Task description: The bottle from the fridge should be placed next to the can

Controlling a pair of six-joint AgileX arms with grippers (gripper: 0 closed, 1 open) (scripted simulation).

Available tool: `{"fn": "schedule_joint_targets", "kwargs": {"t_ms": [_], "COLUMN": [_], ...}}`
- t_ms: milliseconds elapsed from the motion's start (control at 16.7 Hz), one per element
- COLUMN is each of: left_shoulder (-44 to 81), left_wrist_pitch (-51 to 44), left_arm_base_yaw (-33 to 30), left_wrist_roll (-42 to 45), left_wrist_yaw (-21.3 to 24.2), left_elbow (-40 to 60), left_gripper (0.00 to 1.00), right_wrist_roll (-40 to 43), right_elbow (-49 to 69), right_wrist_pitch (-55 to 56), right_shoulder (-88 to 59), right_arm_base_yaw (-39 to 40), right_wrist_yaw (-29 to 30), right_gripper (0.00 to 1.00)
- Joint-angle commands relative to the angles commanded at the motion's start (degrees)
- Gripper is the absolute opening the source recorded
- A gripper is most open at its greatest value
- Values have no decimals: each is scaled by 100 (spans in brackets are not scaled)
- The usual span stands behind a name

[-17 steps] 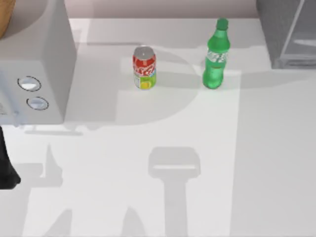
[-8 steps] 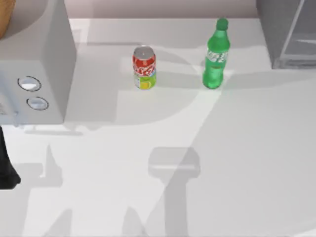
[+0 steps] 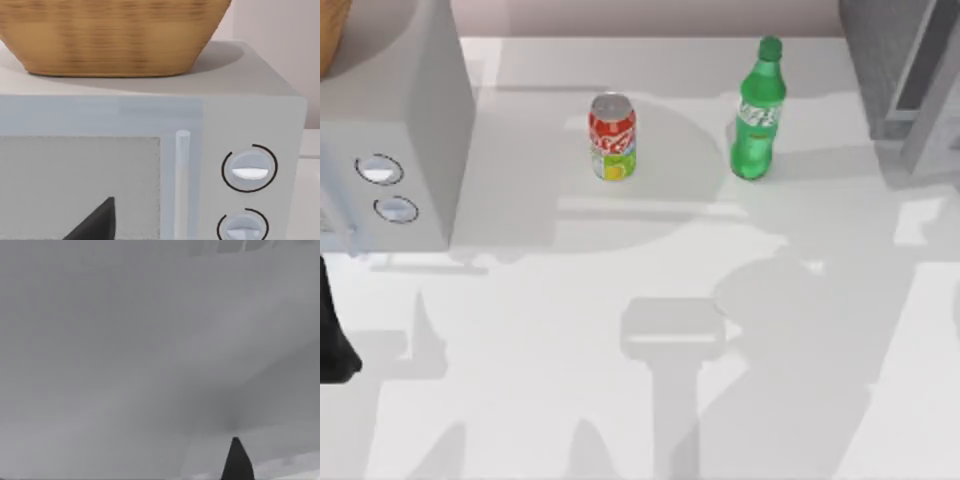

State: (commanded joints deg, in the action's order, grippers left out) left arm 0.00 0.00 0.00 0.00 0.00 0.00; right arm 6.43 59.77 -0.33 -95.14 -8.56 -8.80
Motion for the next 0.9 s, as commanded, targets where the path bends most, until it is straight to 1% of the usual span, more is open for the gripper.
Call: {"fn": "schedule_joint_targets", "kwargs": {"t_ms": [120, 240, 600, 900], "left_shoulder": [0, 0, 0, 0], "left_wrist_pitch": [0, 0, 0, 0], "left_arm_base_yaw": [0, 0, 0, 0], "left_wrist_roll": [0, 0, 0, 0], "left_wrist_yaw": [0, 0, 0, 0], "left_elbow": [0, 0, 0, 0], "left_gripper": [100, 100, 100, 100], "right_wrist_roll": [-364, -558, -548, -550], "right_elbow": [-186, -284, -223, 852], "right_wrist_pitch": [220, 340, 313, 94], "right_shoulder": [153, 239, 135, -770], "right_arm_base_yaw": [469, 692, 615, 624], "right_wrist_yaw": [422, 640, 698, 711], "right_gripper": [100, 100, 100, 100]}}
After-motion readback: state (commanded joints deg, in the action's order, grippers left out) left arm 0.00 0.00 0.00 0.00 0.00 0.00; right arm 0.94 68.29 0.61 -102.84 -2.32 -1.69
